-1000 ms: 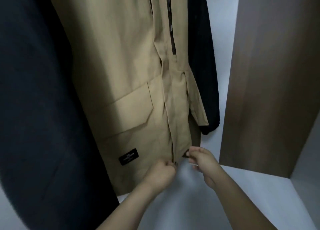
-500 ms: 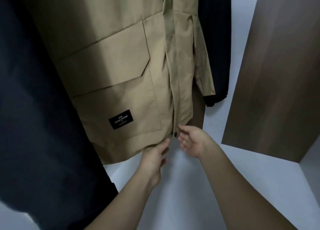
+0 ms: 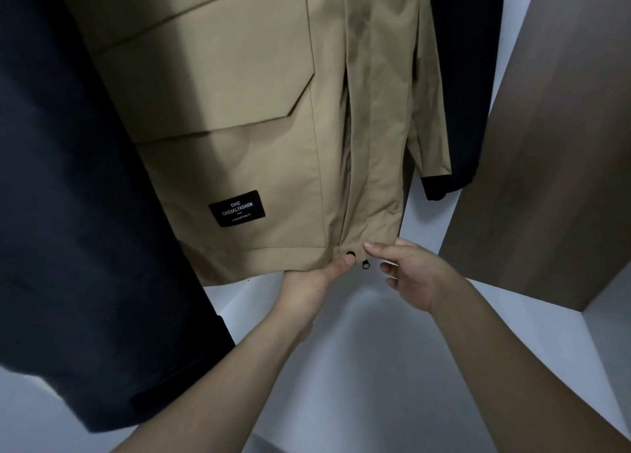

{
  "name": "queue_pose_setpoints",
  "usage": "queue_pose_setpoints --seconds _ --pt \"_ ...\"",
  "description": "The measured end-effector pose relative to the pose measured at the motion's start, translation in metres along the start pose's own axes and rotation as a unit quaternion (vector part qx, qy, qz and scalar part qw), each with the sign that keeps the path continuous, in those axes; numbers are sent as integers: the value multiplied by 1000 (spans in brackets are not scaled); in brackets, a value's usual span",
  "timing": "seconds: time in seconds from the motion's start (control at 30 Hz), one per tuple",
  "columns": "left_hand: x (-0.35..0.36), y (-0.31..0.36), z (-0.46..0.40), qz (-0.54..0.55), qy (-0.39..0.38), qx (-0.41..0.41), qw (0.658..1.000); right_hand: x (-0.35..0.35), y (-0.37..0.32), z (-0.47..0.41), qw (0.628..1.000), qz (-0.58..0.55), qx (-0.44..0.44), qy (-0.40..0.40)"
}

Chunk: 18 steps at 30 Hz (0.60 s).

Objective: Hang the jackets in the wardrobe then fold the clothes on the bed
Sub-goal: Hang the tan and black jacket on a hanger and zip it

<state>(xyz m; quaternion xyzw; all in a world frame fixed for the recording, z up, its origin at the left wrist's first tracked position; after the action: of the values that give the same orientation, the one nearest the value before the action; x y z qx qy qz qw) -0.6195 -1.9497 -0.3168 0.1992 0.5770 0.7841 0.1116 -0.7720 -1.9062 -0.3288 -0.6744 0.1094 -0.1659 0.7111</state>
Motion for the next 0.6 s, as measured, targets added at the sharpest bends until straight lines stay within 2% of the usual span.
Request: queue_pose_setpoints --seconds 0.13,0.33,0.47,0.6 --pt "-8 3 -2 5 26 23 999 6 0 1 1000 -4 -4 -19" --pt "-10 5 -5 -14 19 33 999 9 3 2 1000 -7 -3 -26" --pt "-13 4 -7 -14 37 21 999 8 6 0 997 -82 3 -4" --pt "-16 0 -9 -3 60 0 998 12 4 0 997 -73 -21 -8"
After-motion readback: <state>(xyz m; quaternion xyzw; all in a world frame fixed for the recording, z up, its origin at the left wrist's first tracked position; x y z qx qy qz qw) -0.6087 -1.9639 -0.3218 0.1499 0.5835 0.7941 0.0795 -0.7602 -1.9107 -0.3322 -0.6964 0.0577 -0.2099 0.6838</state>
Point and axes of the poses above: each hand's wrist, its own z-axis away from the middle knuckle, its own x-axis out of the palm, y = z × x, the point moved 9 cm from there along -z, towards the middle knuckle, and after that the axes turned 15 degrees about -x, right-handed, at the moved point
